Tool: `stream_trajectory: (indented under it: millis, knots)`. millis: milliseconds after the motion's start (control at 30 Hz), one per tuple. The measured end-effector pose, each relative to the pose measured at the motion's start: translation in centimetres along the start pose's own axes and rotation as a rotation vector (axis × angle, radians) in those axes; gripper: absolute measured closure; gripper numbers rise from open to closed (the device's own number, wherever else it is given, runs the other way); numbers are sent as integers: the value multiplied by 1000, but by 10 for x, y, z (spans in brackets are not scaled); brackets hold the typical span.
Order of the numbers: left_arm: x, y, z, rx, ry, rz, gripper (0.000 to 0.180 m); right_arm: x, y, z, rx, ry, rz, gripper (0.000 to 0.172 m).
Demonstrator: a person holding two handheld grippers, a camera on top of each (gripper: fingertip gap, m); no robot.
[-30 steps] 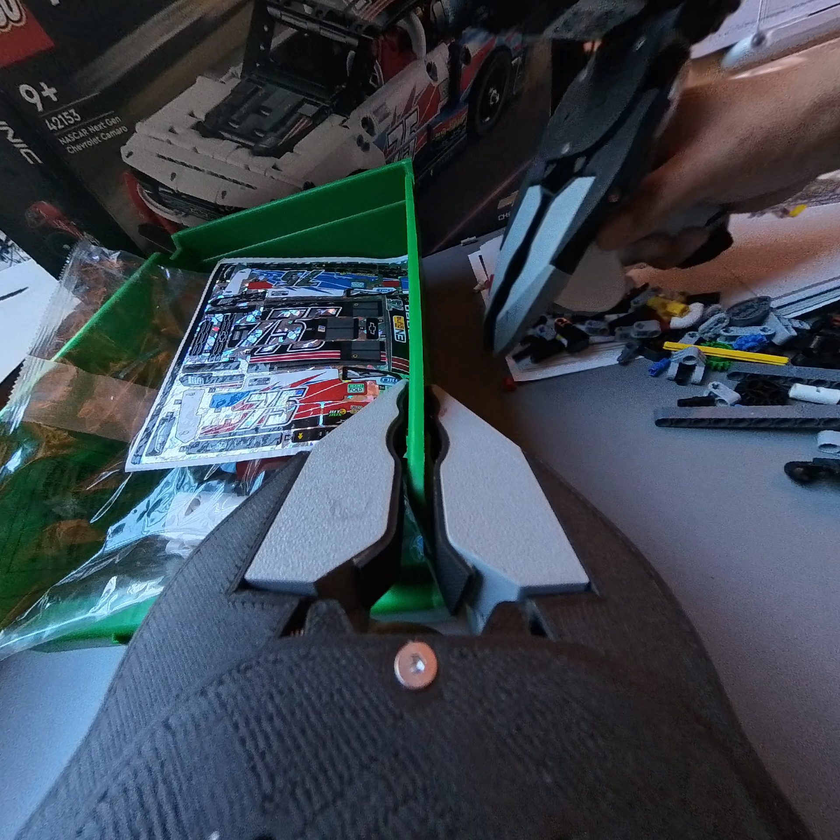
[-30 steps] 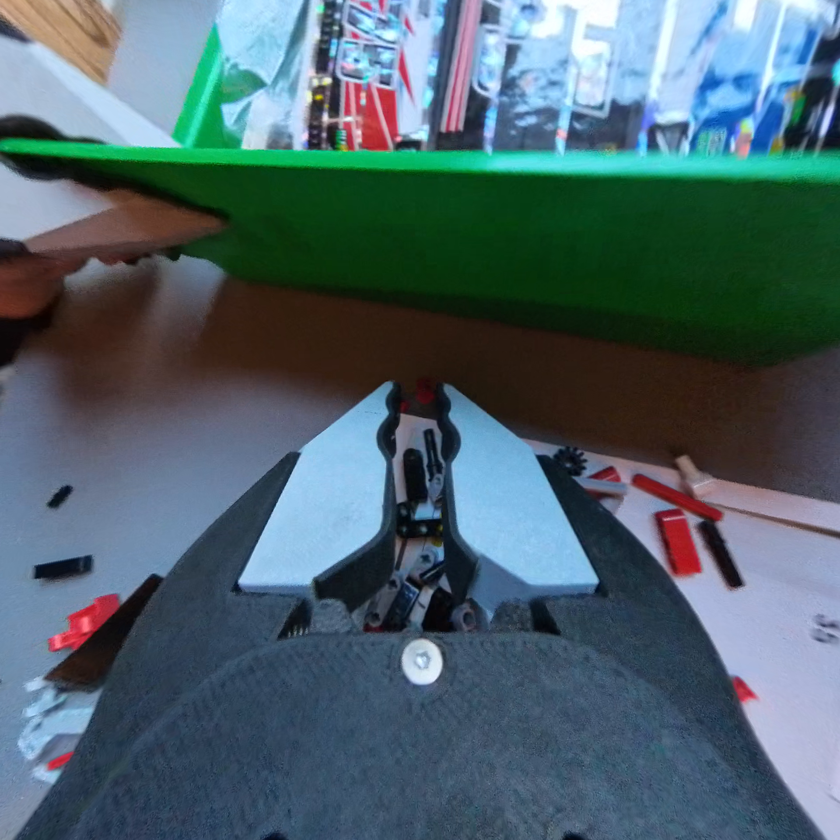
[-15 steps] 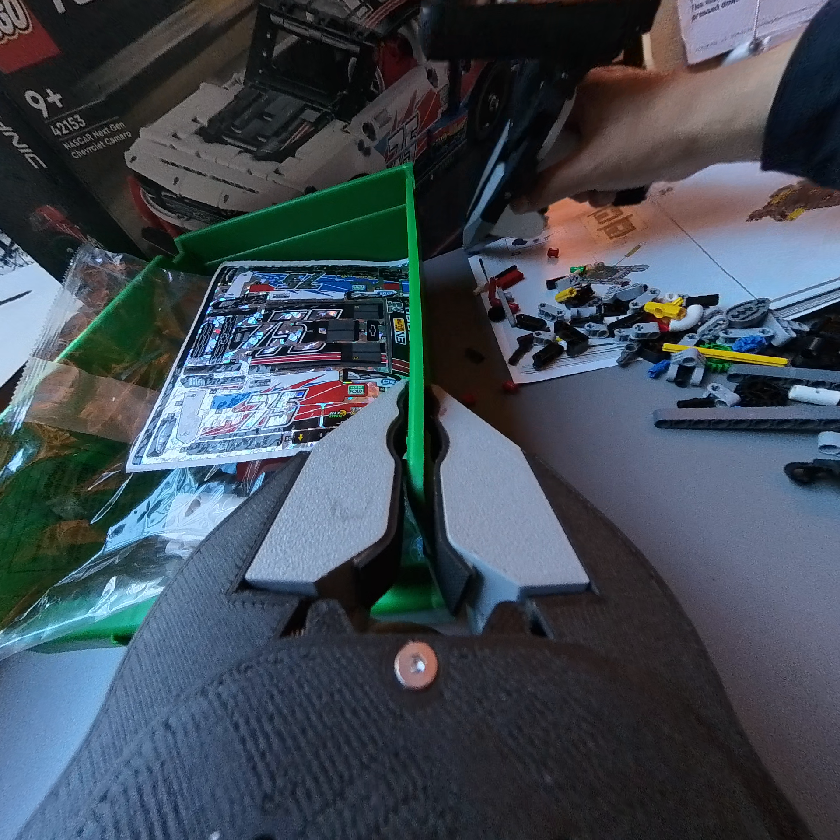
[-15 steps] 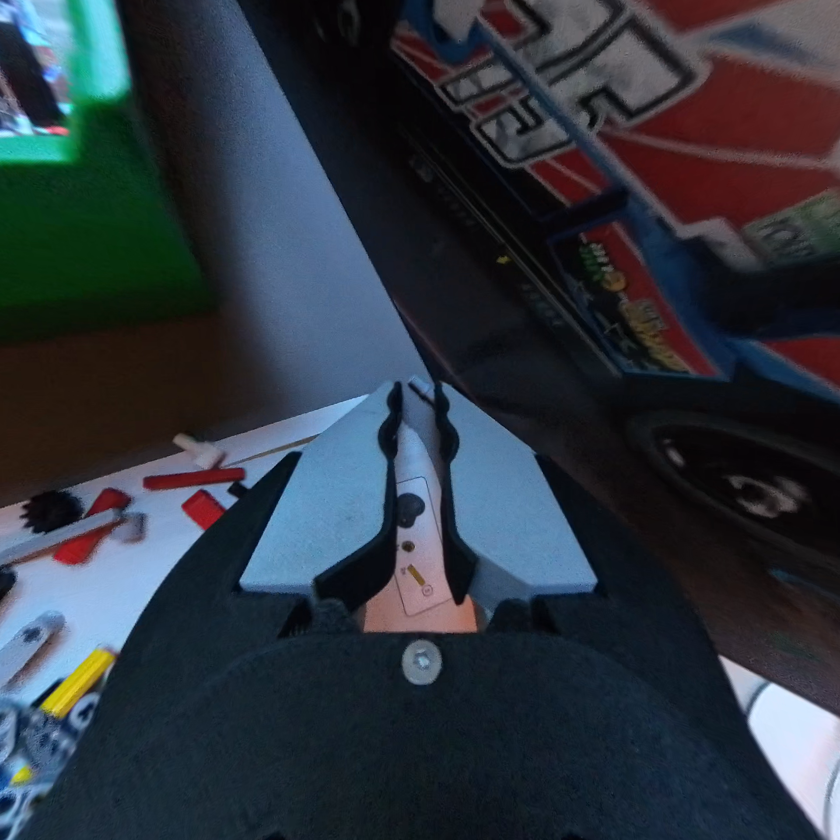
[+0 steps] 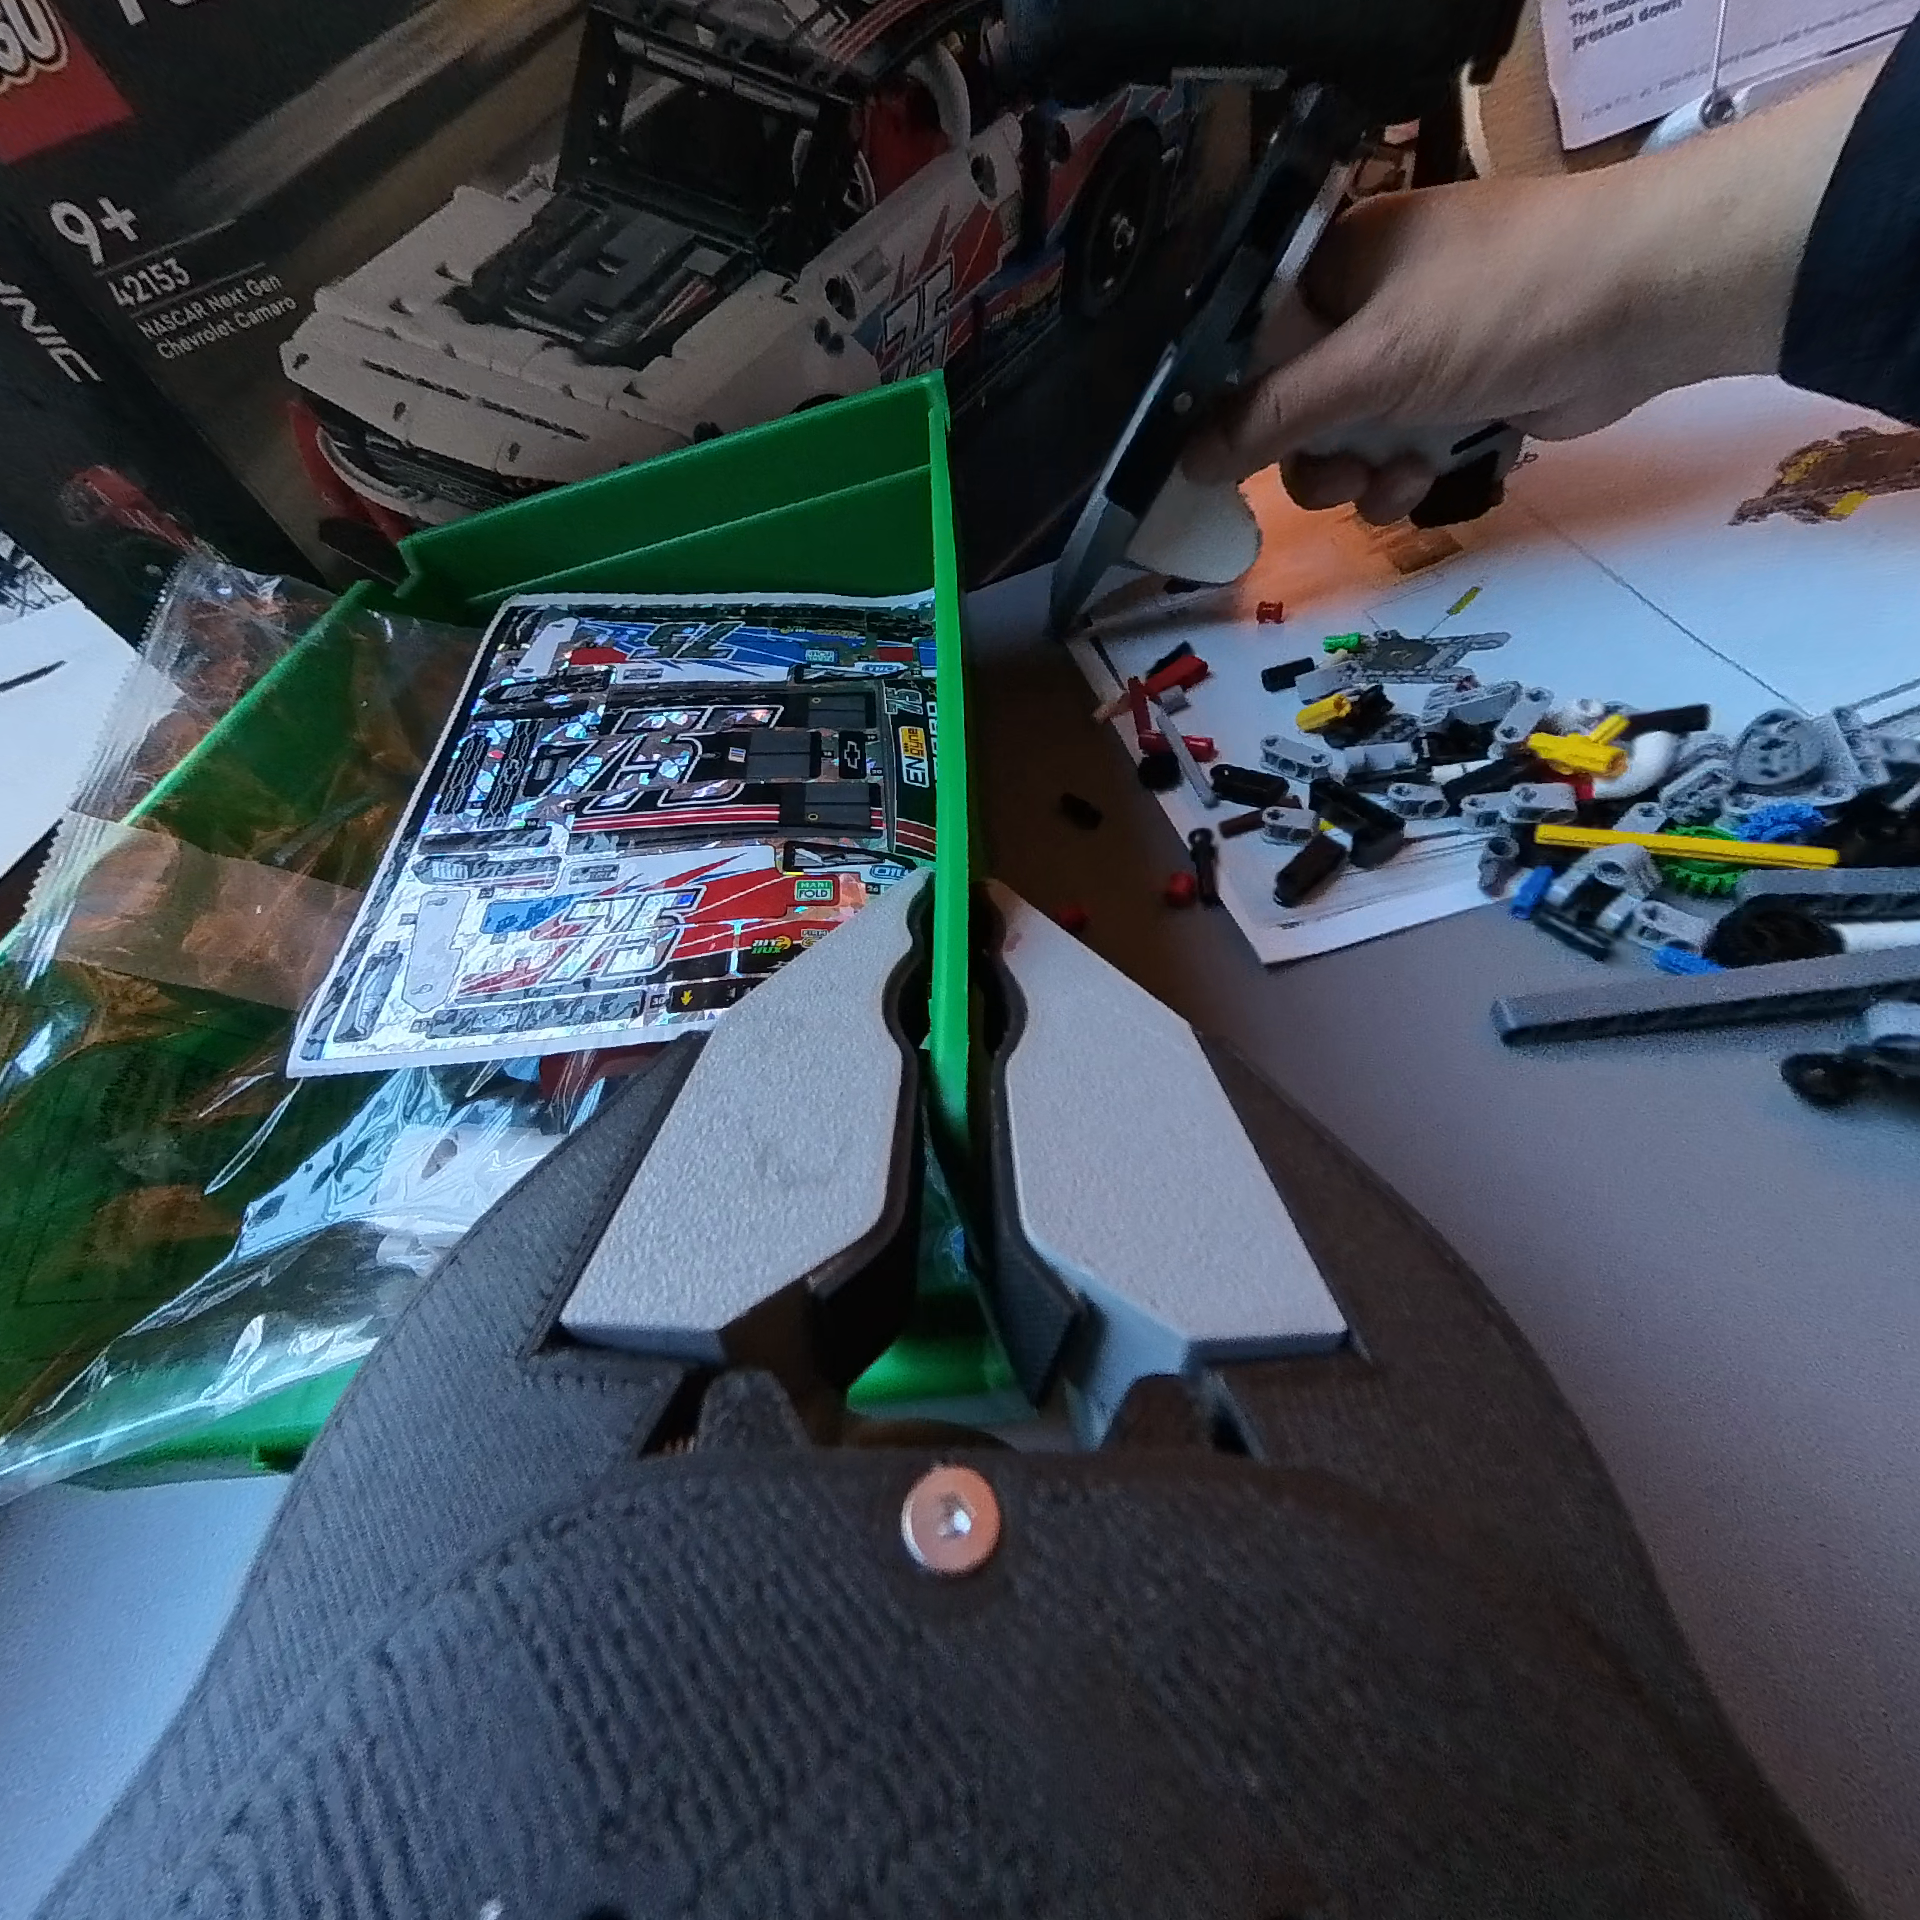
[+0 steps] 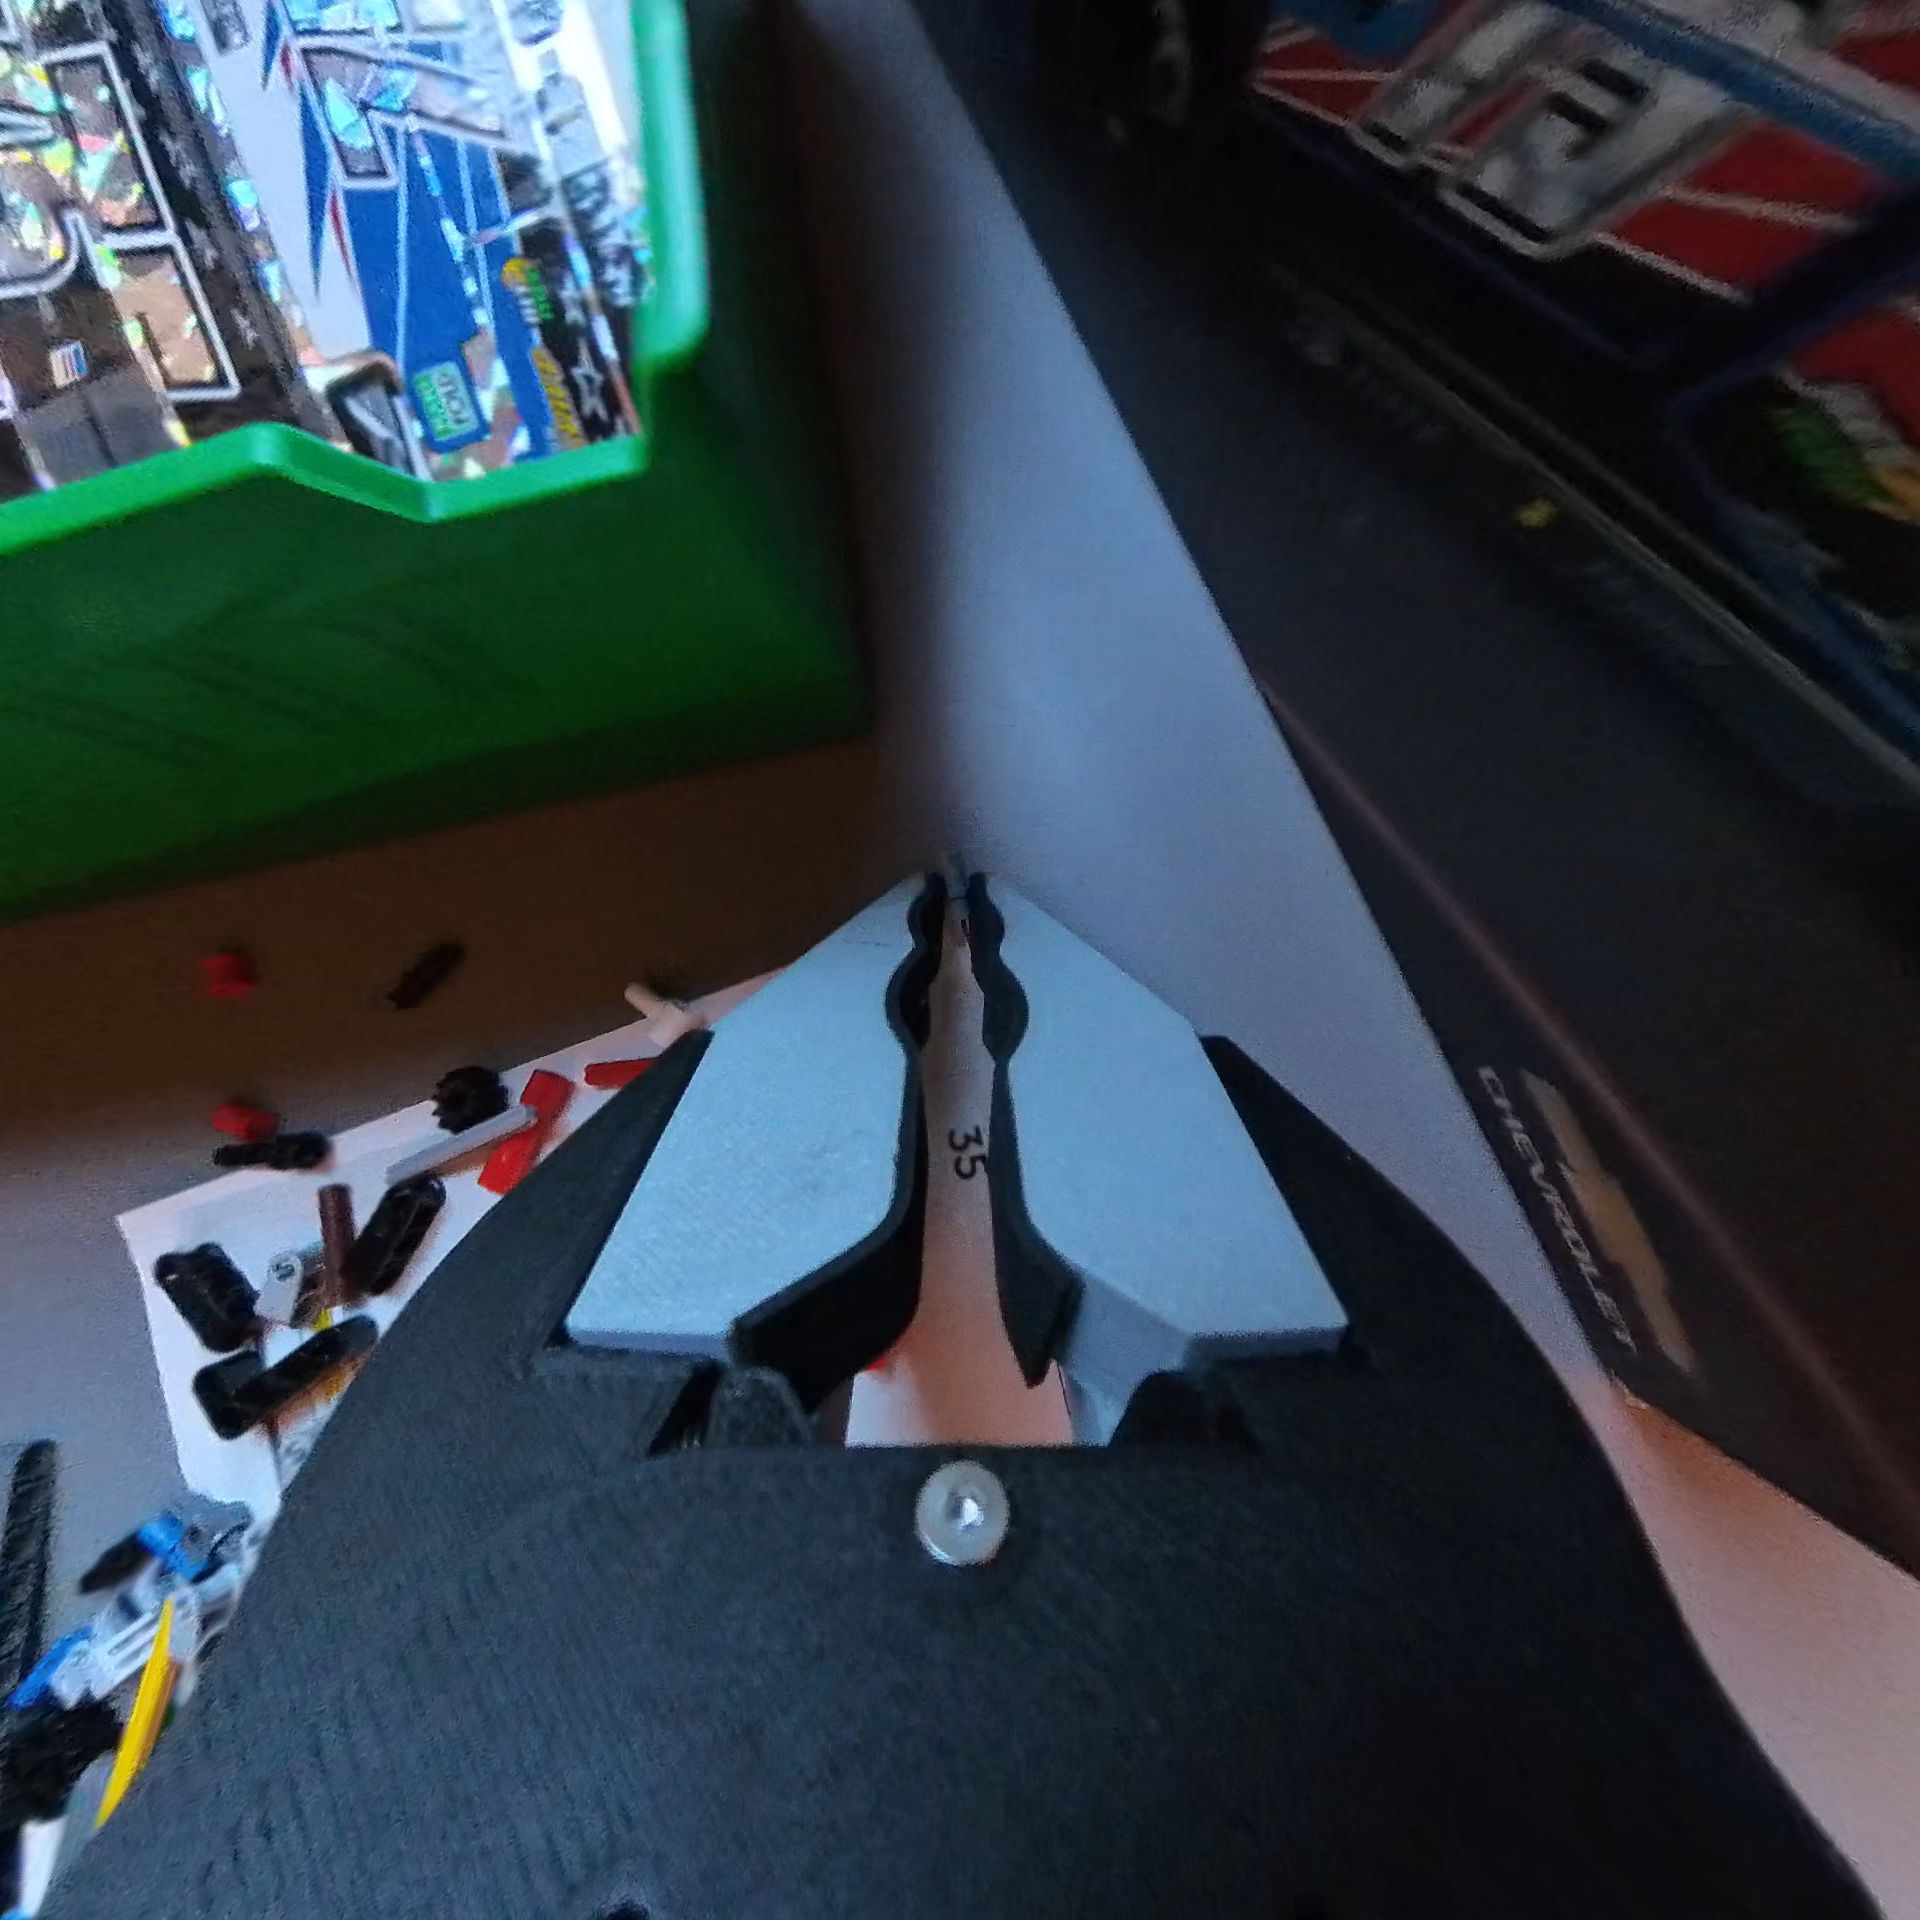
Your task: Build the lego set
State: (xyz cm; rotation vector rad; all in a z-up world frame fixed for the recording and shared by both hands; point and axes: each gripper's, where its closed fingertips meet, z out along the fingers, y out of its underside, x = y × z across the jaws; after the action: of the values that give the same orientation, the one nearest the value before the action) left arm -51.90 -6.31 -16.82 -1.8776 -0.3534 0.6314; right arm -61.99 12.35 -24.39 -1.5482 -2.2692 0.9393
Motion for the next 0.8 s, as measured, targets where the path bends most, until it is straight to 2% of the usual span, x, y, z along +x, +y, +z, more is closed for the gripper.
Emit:
stream_trajectory:
  millis: [133, 233, 400, 533, 600, 700, 800]
  knots:
    - [0, 0, 0, 3, -1, 1, 177, -4, -10, 3, -11, 85, -105, 170]
    - [0, 0, 0, 3, -1, 1, 177, -34, -13, 1, -17, -19, -121, 170]
    - [0, 0, 0, 3, 0, 0, 177, -109, 29, -3, -143, -234, -205, 170]
    - [0, 0, 0, 4, 1, -1, 177, -151, 35, -23, -105, -318, -271, 163]
    - [0, 0, 0, 6, -1, 0, 177, -133, 22, -33, -48, -219, -286, 161]
    - [0, 0, 0, 7, -1, 1, 178, -69, 7, -47, 13, -4, -161, 167]
    - [0, -1, 0, 11, 0, -1, 177, -12, 25, -51, 0, 166, -3, 172]
